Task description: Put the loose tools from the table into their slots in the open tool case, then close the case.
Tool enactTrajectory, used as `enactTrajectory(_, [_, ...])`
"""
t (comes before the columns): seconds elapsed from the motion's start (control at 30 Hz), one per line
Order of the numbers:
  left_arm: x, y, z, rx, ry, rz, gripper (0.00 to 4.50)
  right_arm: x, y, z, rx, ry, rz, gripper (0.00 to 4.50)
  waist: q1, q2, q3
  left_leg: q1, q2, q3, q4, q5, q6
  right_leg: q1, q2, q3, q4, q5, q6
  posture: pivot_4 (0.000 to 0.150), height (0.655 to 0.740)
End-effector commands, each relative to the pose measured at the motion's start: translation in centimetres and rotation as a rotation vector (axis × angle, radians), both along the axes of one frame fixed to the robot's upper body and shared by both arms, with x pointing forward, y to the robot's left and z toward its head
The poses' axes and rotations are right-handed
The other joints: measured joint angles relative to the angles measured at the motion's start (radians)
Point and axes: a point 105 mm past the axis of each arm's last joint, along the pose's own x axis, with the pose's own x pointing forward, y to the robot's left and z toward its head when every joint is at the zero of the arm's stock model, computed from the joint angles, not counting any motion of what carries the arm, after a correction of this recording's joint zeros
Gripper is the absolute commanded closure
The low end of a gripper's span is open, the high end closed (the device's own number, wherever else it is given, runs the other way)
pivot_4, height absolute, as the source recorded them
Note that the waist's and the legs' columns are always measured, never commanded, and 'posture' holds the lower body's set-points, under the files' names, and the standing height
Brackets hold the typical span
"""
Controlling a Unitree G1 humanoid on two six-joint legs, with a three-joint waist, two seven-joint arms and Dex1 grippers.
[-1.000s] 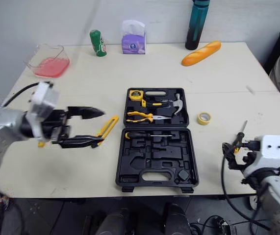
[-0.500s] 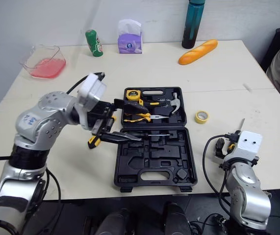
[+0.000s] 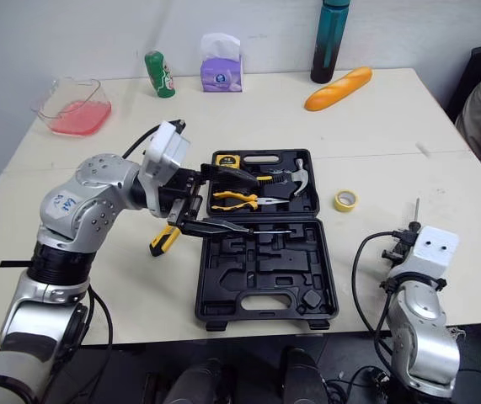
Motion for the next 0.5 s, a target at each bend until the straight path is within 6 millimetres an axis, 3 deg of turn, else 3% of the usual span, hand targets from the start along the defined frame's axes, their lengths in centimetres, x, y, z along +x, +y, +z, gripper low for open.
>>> enactTrajectory(0.03, [-0.4, 1.2, 0.0, 0.024, -0.029, 0.041, 0.00, 0.8, 4.1, 5.5, -0.087, -0.112, 0.343, 3.51, -0.004, 0.000, 0.000, 0.000, 0.000, 0.000, 0.000, 0.000, 0.000, 0.000, 0.000, 0.000, 0.000, 0.000, 0.000, 0.150, 0.7394])
enactTrajectory(0.17, [-0.1, 3.3, -1.4, 0.080, -0.034, 0.141, 0.00, 0.5, 10.0, 7.8, -0.077, -0.052, 0.882, 3.51, -0.010, -0.002, 0.001, 0.001, 0.004, 0.001, 0.000, 0.000, -0.001, 0.000, 0.003, 0.001, 0.000, 0.000, 0.000, 0.150, 0.7394])
enactTrajectory(0.27, [0.0, 5.6, -2.7, 0.144, -0.031, 0.233, 0.00, -0.7, 13.4, 7.9, -0.175, 0.093, 1.267, 3.51, -0.002, -0.004, 0.002, 0.000, 0.004, 0.001, -0.001, -0.001, 0.000, 0.000, 0.004, 0.000, -0.001, 0.000, -0.001, 0.150, 0.7394])
enactTrajectory(0.37, [-0.4, 7.0, -3.7, 0.218, -0.048, 0.267, 0.00, -0.9, 14.4, 7.1, -0.261, 0.250, 1.478, 3.51, -0.002, -0.008, 0.005, 0.000, 0.004, 0.001, 0.001, -0.003, 0.003, 0.000, 0.002, 0.000, -0.002, 0.000, 0.000, 0.150, 0.7394])
enactTrajectory(0.5, [-0.7, 7.5, -4.4, 0.262, -0.065, 0.286, 0.00, -0.5, 15.0, 6.3, -0.341, 0.404, 1.627, 3.51, 0.013, -0.012, 0.007, -0.002, 0.000, 0.001, 0.002, -0.004, 0.006, 0.000, -0.005, -0.002, -0.004, 0.001, 0.002, 0.150, 0.7394])
